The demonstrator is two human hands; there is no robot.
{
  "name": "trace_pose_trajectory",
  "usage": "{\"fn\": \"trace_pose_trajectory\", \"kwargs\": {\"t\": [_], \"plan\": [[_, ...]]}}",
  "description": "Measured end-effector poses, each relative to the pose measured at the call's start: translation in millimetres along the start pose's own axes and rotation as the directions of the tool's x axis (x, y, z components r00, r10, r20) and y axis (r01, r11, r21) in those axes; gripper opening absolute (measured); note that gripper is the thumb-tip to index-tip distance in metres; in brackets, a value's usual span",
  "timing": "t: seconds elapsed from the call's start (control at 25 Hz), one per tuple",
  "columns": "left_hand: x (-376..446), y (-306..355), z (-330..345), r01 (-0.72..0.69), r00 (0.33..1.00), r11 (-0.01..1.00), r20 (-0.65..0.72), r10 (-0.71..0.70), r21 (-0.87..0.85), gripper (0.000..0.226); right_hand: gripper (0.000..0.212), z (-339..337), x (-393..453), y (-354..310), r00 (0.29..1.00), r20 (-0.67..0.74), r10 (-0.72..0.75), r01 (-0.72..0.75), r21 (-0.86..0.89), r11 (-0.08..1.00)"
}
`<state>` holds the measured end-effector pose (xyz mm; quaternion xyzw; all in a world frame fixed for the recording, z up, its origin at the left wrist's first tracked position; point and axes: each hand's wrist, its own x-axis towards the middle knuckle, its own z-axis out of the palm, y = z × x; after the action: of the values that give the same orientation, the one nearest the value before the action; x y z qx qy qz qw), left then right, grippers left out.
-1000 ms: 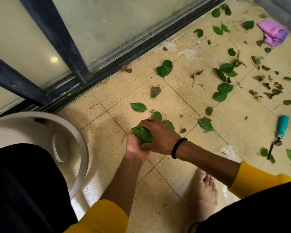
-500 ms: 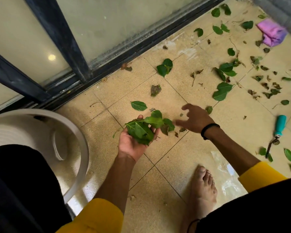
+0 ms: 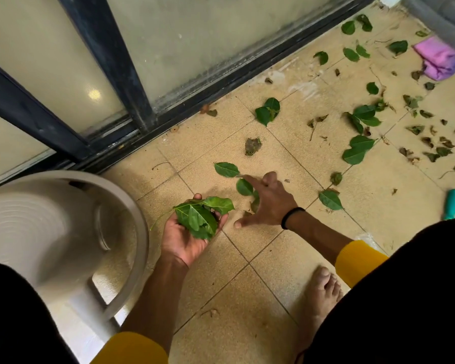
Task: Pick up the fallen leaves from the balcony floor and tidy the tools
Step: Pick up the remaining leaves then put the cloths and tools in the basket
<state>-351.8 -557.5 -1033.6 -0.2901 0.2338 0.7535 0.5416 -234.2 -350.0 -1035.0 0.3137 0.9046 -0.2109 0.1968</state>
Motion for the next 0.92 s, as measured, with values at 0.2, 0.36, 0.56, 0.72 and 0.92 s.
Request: {"fn": "trace_pose_trajectory", "kwargs": {"t": [0.2, 0.36, 0.56, 0.72, 0.92], "plan": [[-2, -4, -7, -0.005, 1.0, 1.0, -0.027, 0.004, -0.025, 0.027, 0.052, 23, -1, -1, 0.968, -0.092, -0.231, 0.236, 0.037, 0.971], [-1, -10, -9, 0.006, 0.999, 1.0, -0.047, -0.007, -0.025, 0.032, 0.011, 25, -3, 10, 0.941, -0.271, -0.205, 0.264, 0.203, 0.943], [4, -16, -5, 0.013, 0.999, 0.999, -0.042, -0.015, -0.046, 0.033, 0.012, -7, -17, 23, 0.97, -0.125, 0.207, -0.048, 0.739, 0.672], [8, -23, 0, 0.026, 0.999, 0.999, -0.032, -0.027, -0.03, 0.033, 0.008, -44, -40, 34, 0.963, -0.079, 0.259, -0.041, 0.902, 0.431], [16, -40, 18, 0.081, 0.996, 0.994, -0.044, -0.078, 0.067, 0.034, 0.018, -60, -92, 31, 0.984, -0.059, 0.171, -0.044, 0.838, 0.544]]}}
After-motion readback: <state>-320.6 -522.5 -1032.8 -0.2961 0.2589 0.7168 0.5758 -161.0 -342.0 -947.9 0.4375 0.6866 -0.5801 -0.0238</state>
